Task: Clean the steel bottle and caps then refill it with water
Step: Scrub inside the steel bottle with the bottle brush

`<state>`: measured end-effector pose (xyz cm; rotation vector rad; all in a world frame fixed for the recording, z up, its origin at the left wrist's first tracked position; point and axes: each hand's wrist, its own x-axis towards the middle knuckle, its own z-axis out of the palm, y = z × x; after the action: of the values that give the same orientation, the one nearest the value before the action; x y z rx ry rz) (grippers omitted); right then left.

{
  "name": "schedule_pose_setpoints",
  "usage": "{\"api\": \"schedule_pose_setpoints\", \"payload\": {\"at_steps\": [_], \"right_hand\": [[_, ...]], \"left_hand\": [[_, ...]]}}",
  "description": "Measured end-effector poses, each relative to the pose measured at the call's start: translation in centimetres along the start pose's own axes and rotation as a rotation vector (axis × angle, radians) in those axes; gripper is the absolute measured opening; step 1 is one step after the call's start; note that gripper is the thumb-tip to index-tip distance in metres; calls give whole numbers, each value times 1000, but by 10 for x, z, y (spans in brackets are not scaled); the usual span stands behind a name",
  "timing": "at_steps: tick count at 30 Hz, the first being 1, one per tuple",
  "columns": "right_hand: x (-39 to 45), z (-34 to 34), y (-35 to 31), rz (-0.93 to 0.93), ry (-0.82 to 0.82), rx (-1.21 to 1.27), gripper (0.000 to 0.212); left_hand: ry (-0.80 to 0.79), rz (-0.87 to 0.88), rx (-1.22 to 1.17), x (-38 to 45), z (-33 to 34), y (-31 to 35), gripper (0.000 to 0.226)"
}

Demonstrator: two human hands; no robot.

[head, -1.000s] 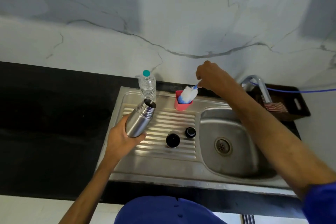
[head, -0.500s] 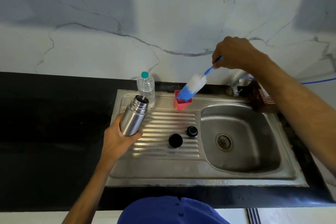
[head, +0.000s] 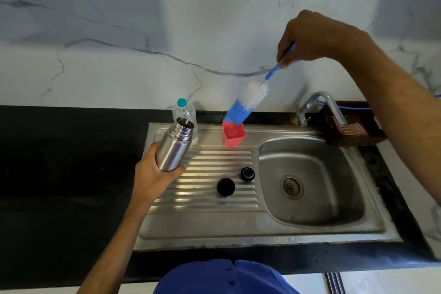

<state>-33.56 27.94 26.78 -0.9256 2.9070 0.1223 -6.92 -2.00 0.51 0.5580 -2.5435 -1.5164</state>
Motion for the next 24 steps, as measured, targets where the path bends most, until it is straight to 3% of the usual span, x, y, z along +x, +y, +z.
{"api": "schedule_pose_setpoints", "payload": {"at_steps": [24], "right_hand": [[38,109,-42,-22,-140,-74,14]], "left_hand": [[3,-29,-16,-14,12,0,81]]}}
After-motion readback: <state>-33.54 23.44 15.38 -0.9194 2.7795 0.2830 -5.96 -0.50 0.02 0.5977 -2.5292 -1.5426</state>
